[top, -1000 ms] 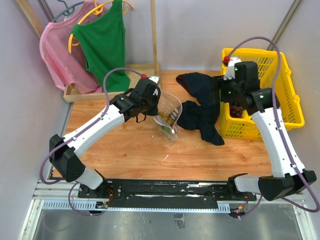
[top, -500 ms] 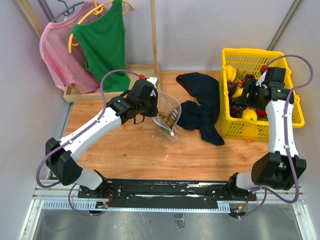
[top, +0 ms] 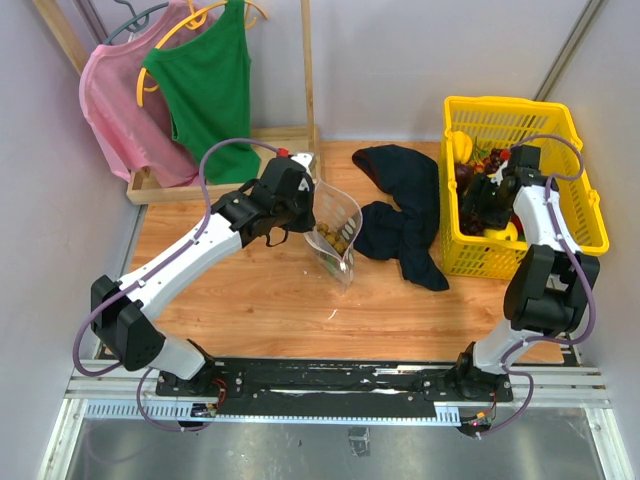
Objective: Place the food in the zip-top bag and seal the zipper
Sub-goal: Pick up the fake fruit from the bin.
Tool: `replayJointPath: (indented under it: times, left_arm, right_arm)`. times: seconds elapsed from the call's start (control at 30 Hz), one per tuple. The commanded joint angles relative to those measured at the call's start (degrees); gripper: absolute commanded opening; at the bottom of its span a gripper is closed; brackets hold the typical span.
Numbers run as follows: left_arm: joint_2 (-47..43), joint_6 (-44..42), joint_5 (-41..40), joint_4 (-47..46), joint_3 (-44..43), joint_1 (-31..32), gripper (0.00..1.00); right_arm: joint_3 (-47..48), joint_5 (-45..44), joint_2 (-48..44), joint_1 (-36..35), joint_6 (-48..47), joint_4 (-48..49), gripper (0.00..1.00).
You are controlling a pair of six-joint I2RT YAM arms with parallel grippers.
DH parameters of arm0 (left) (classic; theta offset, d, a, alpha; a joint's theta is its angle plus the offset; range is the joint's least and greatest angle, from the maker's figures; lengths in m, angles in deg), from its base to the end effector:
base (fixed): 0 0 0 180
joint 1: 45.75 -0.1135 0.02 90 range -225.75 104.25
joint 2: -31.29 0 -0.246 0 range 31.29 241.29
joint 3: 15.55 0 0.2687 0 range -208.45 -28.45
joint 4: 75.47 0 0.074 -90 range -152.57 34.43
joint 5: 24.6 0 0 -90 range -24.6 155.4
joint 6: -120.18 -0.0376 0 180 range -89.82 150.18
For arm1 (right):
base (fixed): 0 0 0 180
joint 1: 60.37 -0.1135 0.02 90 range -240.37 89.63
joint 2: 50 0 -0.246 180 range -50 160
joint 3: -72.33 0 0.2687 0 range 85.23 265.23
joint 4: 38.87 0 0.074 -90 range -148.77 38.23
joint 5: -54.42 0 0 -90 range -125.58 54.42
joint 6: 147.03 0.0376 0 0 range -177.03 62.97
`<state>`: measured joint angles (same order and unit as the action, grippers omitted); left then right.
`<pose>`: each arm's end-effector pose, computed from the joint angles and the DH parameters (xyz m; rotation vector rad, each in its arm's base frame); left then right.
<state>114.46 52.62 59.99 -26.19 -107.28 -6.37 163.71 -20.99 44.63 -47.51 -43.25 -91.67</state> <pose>0.2658 -0.2136 0.3251 0.2919 2.3013 -0.4524 0.3626 -0.0731 0.2519 0.4872 2.4873 0.3304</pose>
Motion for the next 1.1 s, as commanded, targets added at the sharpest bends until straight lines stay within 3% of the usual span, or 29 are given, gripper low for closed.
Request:
replayJointPath:
  times: [0.0, 0.2, 0.4, 1.07]
  left_arm:
    - [-1.57, -0.89, 0.66, -1.49, 0.48, -0.68, 0.01]
    - [-1.61, -0.81, 0.75, -1.6, 0.62, -0.79, 0.0]
    - [-1.83, -0.81, 1.02, -1.58, 0.58, -1.1, 0.0]
    - [-2.5, -0.74, 1.63, -1.91, 0.8, -1.84, 0.0]
  right_arm:
    - [-2.57, 2.98, 1.06, 0.51, 0.57, 2.38, 0.62]
    - [-2.4, 2.05, -0.23, 0.57, 0.09, 1.13, 0.27]
    - [-0.48, -0.56, -4.55, 0.49, -0.18, -1.24, 0.02]
    - [5.6, -10.87, -17.51, -1.93, -1.87, -2.91, 0.01]
